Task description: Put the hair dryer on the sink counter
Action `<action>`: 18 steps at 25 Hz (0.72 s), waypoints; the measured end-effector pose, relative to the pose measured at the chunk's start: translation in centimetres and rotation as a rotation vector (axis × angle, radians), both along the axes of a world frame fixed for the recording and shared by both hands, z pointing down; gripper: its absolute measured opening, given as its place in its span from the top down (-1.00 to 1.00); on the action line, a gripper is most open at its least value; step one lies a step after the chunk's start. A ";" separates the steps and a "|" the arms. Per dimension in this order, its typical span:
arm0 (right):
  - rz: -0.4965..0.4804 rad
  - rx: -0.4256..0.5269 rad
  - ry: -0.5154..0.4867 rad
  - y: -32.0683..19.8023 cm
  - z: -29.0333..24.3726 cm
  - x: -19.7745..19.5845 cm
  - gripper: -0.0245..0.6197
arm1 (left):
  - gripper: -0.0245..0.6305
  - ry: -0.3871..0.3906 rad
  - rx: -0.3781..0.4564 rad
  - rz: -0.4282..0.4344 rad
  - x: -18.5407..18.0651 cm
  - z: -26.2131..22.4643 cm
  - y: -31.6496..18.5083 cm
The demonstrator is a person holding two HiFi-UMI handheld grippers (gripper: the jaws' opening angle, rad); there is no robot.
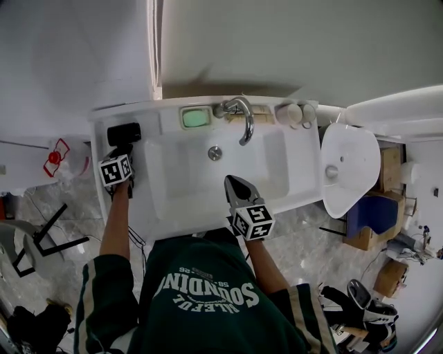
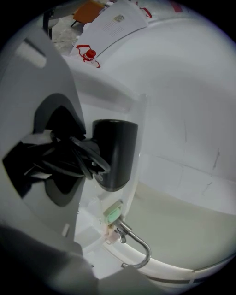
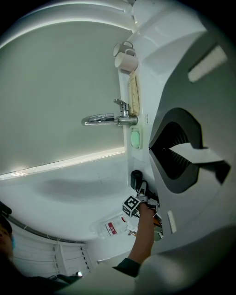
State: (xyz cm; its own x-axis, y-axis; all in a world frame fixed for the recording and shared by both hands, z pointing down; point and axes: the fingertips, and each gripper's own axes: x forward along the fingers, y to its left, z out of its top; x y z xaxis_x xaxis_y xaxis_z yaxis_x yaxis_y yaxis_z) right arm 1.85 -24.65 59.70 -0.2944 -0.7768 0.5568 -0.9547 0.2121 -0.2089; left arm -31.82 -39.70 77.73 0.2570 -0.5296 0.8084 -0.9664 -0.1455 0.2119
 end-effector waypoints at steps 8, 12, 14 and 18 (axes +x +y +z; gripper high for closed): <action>-0.008 0.027 -0.006 0.3 -0.7 -0.2 0.91 | 0.08 0.000 -0.013 -0.029 -0.3 -0.3 0.5; -0.028 0.046 -0.004 0.2 -1.1 0.3 0.91 | 0.02 -0.028 0.012 -0.038 -0.8 -1.5 1.3; -0.042 0.057 -0.003 0.1 -1.3 0.7 0.91 | 0.02 -0.036 0.022 -0.054 -1.1 -2.2 2.0; -0.084 0.081 -0.002 -0.2 -2.1 1.4 0.91 | 0.02 -0.057 0.039 -0.079 -1.4 -3.9 4.3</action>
State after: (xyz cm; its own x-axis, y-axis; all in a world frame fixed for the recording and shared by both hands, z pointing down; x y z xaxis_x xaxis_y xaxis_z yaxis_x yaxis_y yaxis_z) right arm 3.29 -24.86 57.65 -0.3611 -0.7920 0.4923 -0.9325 0.3076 -0.1892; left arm -33.21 -35.44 73.81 0.1675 -0.5776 0.7990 -0.9855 -0.0749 0.1525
